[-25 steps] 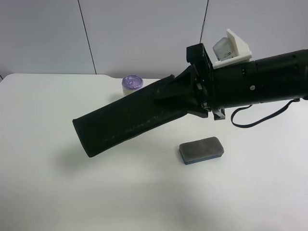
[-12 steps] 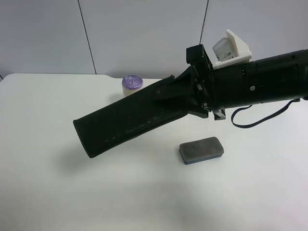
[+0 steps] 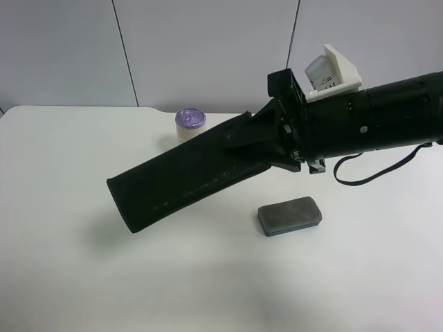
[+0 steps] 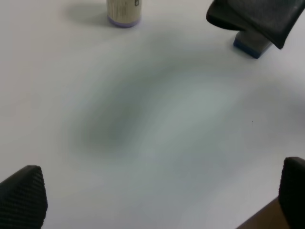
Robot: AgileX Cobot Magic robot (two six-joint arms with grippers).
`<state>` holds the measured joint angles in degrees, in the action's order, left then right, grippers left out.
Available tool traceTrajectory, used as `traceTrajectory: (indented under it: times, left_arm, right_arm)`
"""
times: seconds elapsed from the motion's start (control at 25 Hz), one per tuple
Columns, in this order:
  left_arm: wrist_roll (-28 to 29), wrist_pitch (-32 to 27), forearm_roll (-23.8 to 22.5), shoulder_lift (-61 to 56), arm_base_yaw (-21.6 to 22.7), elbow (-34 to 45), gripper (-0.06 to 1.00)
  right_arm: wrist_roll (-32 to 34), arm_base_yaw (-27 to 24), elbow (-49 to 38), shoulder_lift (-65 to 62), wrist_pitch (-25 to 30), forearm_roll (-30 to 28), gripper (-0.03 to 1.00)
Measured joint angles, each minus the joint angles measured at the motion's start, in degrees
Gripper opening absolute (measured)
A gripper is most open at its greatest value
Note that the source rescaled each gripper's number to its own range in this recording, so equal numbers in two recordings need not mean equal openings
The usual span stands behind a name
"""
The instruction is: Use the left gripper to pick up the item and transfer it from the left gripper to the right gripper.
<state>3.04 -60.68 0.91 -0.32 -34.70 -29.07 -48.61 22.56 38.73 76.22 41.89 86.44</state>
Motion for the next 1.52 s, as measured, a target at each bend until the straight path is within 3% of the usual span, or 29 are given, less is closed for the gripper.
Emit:
traceTrajectory:
  times: [0.2,0.52,0.76,0.92,1.24,1.52]
  left_arm:
    - [0.0,0.0,0.1,0.0,4.0,0.0,0.99]
    - [0.0,0.0,0.1,0.0,19.2,0.0,0.99]
    - [0.0,0.0,0.1,0.0,27.5,0.0,1.0]
    - [0.0,0.0,0.1,0.0,29.2,0.0,1.0]
    - [0.0,0.0,0.1,0.0,29.3,0.0,1.0]
    - [0.0,0.0,0.1,0.0,29.3,0.0,1.0]
  right_arm:
    - [1.3,0.0,0.0,0.0,0.2,-3.2,0.01]
    - [2.0,0.0,0.0,0.0,0.3,-6.6,0.01]
    - [2.5,0.0,0.0,0.0,-0.2,-8.1,0.0]
    - [4.5,-1.4,0.0,0.0,0.0,-9.9,0.0]
    - [7.0,-9.8,0.0,0.0,5.0,-15.9,0.0]
    - [11.8,-16.9,7.1,0.1,8.3,-26.5,0.0]
